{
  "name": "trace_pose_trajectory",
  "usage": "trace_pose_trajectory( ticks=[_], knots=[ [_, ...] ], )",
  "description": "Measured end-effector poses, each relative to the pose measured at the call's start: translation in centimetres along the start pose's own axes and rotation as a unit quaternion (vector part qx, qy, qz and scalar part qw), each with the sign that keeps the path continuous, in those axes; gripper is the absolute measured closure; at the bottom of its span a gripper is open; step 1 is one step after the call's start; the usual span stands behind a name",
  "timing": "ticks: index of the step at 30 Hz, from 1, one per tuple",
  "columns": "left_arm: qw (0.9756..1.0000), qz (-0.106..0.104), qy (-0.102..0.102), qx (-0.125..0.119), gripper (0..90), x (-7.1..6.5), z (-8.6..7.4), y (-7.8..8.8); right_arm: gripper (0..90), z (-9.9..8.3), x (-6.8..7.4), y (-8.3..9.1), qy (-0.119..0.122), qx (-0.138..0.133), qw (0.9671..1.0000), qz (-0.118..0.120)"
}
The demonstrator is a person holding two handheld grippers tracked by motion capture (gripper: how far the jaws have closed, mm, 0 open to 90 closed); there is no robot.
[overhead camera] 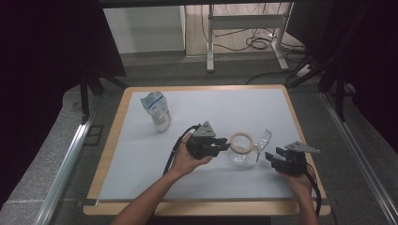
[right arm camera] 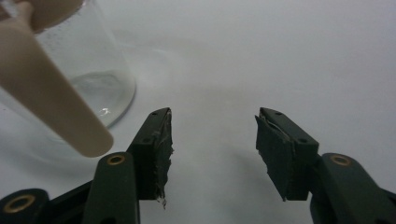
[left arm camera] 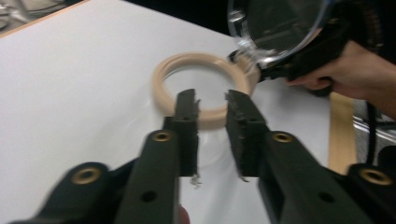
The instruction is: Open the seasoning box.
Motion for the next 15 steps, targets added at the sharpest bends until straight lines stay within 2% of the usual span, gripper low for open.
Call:
trace_pose_trajectory(
  ticks=[1,4,5,6,7,10,11,12,15],
  knots=[
    [0.9999,0.005,0.013,0.000,63.5,0.5,-0.9,0.4,42.1,-0.2,0.4,0.2,0.000,-0.003,1.0000,0.002],
    [0.9997,0.017,0.019,-0.002,57.7,1.0,-1.9,0.8,40.6,-0.5,0.9,0.5,0.004,-0.004,0.9999,0.009],
    [0.9994,0.024,0.027,0.000,51.1,1.4,-2.8,1.2,38.8,-0.8,1.4,0.8,0.011,-0.004,0.9999,0.011],
    [0.9994,0.024,0.027,0.000,48.6,1.4,-2.8,1.2,38.4,-1.0,1.7,0.9,0.012,-0.007,0.9998,0.014],
    [0.9991,0.027,0.032,0.000,48.6,1.5,-3.2,1.3,38.4,-1.0,1.7,0.9,0.012,-0.007,0.9998,0.014],
    [0.9983,0.037,0.044,0.004,42.8,2.3,-5.0,1.7,37.2,-1.7,3.1,1.7,0.021,-0.012,0.9993,0.030],
    [0.9983,0.037,0.044,0.004,41.5,2.3,-5.0,1.7,37.2,-1.7,3.1,1.7,0.021,-0.012,0.9993,0.030],
    [0.9980,0.037,0.051,0.006,40.5,2.6,-5.8,1.9,36.9,-2.0,4.0,2.0,0.032,-0.012,0.9988,0.036],
    [0.9976,0.037,0.058,0.009,38.7,2.9,-6.7,1.9,37.0,-2.4,4.8,2.4,0.042,-0.010,0.9982,0.041]
  ],
)
Point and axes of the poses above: each handheld gripper's, and its own axes: y roughly backward along the jaws, z roughly out of its top, x roughly to its left, the point moved 5 cm from there along -y, roughly forward along the jaws, and after that the axes turned 15 degrees about x, right-handed, at the moved point
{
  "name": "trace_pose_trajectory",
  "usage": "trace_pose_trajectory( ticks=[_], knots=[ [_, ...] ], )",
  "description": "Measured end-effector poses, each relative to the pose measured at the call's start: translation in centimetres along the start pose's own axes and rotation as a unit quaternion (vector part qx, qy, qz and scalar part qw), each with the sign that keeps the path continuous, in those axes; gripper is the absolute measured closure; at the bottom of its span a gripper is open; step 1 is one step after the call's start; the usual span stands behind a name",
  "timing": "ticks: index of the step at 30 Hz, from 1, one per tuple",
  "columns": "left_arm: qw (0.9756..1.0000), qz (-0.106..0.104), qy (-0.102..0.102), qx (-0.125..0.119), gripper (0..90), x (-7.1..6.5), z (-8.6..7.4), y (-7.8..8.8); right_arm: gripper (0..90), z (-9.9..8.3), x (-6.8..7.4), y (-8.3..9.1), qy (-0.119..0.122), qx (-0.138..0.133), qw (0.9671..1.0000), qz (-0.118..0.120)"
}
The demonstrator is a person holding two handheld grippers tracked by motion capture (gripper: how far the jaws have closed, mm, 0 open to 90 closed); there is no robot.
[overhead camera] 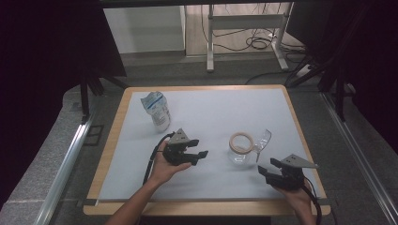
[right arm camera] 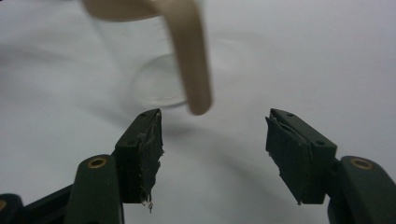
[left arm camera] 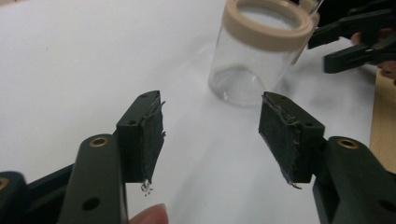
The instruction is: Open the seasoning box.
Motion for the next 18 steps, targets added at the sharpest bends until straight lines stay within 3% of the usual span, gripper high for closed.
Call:
trace_pose_trajectory(
  ticks=[8,15,18],
  knots=[
    [0.9996,0.004,0.024,0.015,37.3,1.3,-3.3,0.1,39.0,-0.4,3.8,0.6,0.038,0.008,0.9980,0.050],
    [0.9991,0.014,0.034,0.021,36.7,2.2,-4.7,0.4,41.9,0.2,6.5,0.2,0.065,0.006,0.9936,0.093],
    [0.9990,0.015,0.037,0.022,36.7,2.4,-5.0,0.5,42.6,0.5,7.2,-0.2,0.075,0.004,0.9925,0.096]
  ],
)
Point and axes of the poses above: each handheld gripper's, and its own axes: y roughly backward along the jaws, z roughly out of its top, x roughly to its left, the point moved 5 cm from there along -y, roughly forward along the jaws, and after that the axes turned 15 degrees about x, right-handed, at the moved point
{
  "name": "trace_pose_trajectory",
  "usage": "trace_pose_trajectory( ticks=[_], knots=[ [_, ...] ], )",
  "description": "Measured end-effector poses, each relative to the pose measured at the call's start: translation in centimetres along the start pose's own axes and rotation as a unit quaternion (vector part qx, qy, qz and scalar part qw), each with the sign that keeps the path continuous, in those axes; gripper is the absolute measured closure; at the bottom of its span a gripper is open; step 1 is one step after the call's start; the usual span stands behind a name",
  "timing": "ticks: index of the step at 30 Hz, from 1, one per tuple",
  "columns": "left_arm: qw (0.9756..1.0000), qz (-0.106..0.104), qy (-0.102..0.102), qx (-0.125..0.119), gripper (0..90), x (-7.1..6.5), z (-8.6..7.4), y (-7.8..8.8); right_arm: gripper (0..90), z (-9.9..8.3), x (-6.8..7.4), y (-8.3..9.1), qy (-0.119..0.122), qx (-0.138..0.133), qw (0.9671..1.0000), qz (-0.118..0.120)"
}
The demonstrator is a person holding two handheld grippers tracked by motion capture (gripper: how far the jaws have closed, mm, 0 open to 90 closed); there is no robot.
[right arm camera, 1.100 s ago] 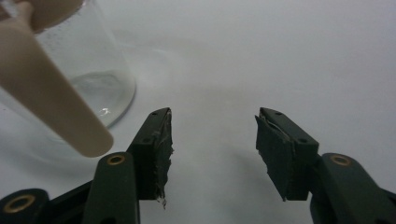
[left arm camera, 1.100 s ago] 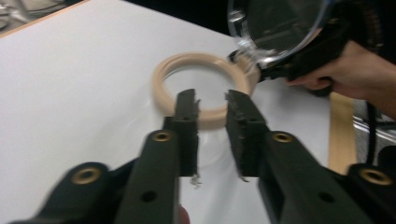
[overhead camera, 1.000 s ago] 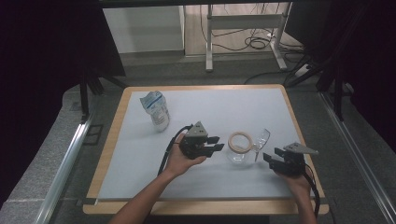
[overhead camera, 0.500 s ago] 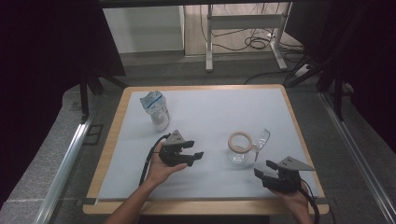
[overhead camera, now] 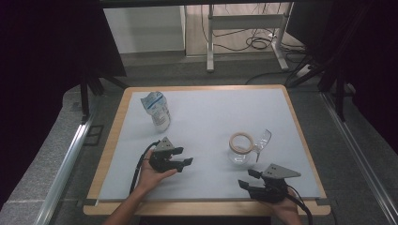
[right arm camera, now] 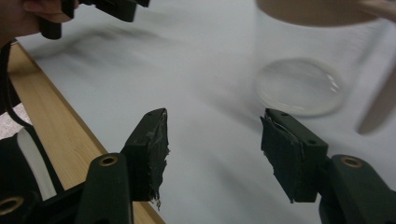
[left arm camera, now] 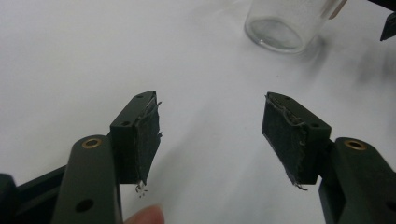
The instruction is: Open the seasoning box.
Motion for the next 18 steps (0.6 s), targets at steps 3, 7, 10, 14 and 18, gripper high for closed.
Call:
trace_pose_trajectory(
  ticks=[3,7,10,14,18],
  knots=[
    [1.0000,0.005,0.004,0.004,36.7,0.4,-0.7,0.1,44.2,0.9,1.0,-1.4,0.016,-0.005,0.9998,0.009],
    [0.9999,0.011,0.007,0.004,36.9,0.7,-1.0,0.3,44.8,1.8,1.8,-3.1,0.026,-0.002,0.9995,0.016],
    [0.9998,0.018,0.012,0.004,37.2,1.3,-1.4,0.6,44.5,2.5,2.5,-4.3,0.037,0.005,0.9991,0.018],
    [0.9995,0.030,0.013,0.006,37.3,1.7,-1.8,0.9,44.4,3.2,3.0,-5.4,0.044,0.007,0.9987,0.023],
    [0.9991,0.037,0.021,0.002,37.8,2.4,-2.2,1.8,44.3,4.5,3.2,-6.8,0.057,0.008,0.9979,0.029]
  ],
)
Point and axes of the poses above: each handheld gripper's, and its own axes: y roughly backward along the jaws, z roughly out of its top, x roughly to its left, the point moved 5 cm from there along -y, roughly forward along the jaws, and after that the axes turned 15 degrees about x, right-handed, at the moved point
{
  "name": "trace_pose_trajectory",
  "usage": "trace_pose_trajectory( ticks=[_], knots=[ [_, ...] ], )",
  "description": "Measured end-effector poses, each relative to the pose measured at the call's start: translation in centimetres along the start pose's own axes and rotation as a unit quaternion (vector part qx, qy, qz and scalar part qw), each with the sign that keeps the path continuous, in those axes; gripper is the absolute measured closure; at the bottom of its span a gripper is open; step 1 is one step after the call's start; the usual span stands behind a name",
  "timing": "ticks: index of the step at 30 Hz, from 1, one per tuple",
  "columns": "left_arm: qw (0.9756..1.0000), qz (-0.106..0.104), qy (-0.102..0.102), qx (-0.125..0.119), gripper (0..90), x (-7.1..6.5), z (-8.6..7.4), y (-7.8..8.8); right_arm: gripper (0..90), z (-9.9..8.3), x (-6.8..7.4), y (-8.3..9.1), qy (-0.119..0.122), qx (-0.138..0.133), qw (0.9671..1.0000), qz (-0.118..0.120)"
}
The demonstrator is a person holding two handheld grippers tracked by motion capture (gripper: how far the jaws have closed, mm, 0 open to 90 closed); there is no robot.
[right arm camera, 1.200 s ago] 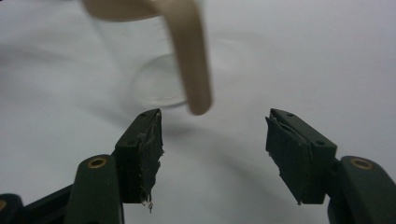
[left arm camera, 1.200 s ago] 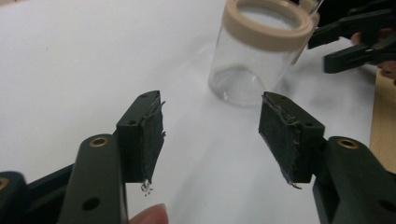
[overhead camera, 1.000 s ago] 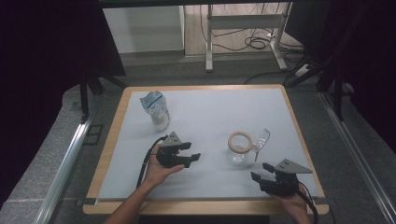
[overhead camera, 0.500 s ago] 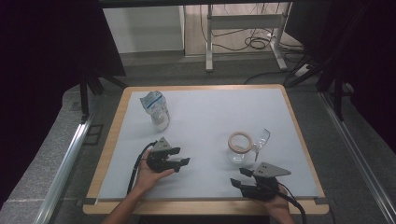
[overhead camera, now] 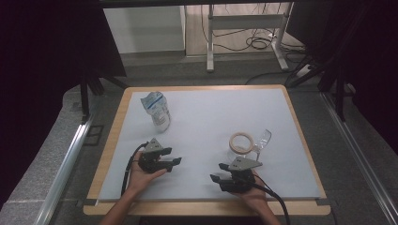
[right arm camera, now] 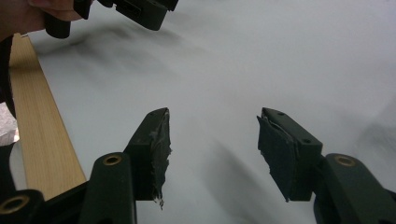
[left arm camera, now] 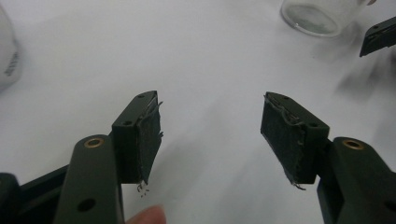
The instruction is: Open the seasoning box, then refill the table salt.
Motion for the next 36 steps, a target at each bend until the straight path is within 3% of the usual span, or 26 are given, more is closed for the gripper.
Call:
trace_pose_trajectory(
  ticks=[15,27,35,36],
  knots=[
    [0.9990,0.022,0.037,-0.012,37.6,2.6,-1.8,1.7,44.3,0.8,0.1,-1.6,0.003,0.003,1.0000,0.007],
    [0.9972,0.040,0.055,-0.030,35.5,4.8,-1.1,3.1,44.2,0.7,0.1,-1.5,0.001,0.005,1.0000,0.000],
    [0.9947,0.054,0.077,-0.040,36.5,7.4,0.1,4.0,44.2,0.7,0.4,-1.6,0.005,0.008,0.9999,-0.004],
    [0.9932,0.064,0.086,-0.046,36.8,8.3,0.6,4.3,44.2,0.7,0.4,-1.5,0.004,0.009,0.9999,-0.005]
  ],
)
Point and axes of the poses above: each handheld gripper's, and its own axes: y roughly backward along the jaws, z roughly out of its top, x roughly to its left, the point moved 5 cm from there along -y, roughly forward along the jaws, and after that the axes turned 15 degrees about x, right-handed, at the moved point
